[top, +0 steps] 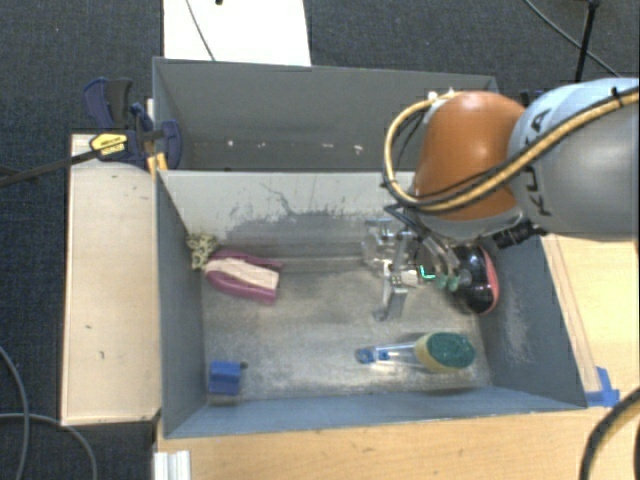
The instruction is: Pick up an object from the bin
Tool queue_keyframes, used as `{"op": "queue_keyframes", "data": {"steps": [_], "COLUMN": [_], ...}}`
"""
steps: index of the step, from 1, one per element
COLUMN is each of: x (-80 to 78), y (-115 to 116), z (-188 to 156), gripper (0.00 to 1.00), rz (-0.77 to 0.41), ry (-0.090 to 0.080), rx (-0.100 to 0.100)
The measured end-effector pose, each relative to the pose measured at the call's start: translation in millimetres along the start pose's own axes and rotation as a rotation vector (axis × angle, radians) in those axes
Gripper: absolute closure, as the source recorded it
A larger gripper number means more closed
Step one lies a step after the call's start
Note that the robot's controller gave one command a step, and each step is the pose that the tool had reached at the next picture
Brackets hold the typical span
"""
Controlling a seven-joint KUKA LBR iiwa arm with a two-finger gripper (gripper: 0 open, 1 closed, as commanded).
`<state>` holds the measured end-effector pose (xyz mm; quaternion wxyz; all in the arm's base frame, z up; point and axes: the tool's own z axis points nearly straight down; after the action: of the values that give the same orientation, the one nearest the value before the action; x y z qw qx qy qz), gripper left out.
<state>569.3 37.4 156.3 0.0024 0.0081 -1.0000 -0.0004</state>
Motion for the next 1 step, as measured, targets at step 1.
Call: {"op": "queue_keyframes", "data": {"steps": [1], "x": [58.3], "y": [-51.9], "z": [63.1], "gripper": [0.0], "rz": [-0.012], "ry": [0.004], "rx": [0.002]}}
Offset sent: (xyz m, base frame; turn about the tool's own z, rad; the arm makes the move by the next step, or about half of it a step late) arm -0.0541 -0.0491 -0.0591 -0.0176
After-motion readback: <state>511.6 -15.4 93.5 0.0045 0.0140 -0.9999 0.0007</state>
